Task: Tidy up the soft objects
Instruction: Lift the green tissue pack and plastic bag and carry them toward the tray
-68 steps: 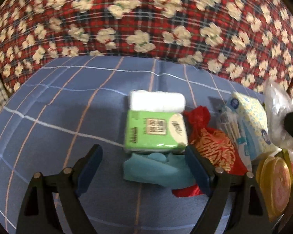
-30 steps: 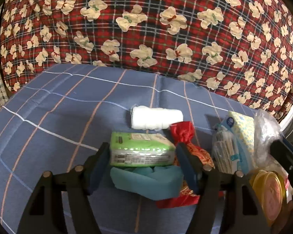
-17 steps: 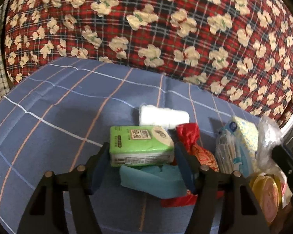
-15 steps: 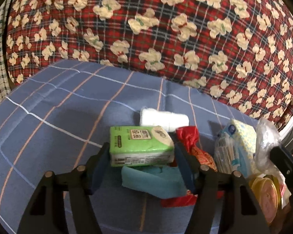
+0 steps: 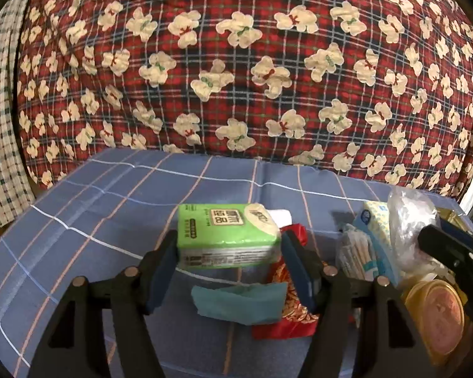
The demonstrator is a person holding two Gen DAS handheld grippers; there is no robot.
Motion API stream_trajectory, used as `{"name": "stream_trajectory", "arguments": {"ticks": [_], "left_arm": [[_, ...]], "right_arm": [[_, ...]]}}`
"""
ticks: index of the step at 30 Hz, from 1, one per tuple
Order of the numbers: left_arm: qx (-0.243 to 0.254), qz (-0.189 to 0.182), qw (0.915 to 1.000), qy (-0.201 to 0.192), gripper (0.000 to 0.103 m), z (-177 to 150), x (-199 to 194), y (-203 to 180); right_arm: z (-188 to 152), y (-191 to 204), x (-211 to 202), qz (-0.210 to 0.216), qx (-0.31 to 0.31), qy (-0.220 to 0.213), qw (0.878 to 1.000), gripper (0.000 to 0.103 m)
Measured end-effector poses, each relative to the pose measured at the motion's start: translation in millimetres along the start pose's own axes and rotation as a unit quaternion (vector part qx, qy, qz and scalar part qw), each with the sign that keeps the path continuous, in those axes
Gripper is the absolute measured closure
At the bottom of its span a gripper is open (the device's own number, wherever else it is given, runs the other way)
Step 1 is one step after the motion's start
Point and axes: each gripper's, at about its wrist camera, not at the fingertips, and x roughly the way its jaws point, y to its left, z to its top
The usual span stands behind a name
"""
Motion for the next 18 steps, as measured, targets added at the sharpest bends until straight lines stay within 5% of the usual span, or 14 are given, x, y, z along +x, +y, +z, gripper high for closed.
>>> {"name": "stream_trajectory", "arguments": {"ticks": [18], "left_arm": [[0.024,0.021,0.9976,-0.062,0.038,2,-20,-8]], "right_arm": [[2,0,-5,0.002,-0.001,-0.015,1.0,0.079]]}}
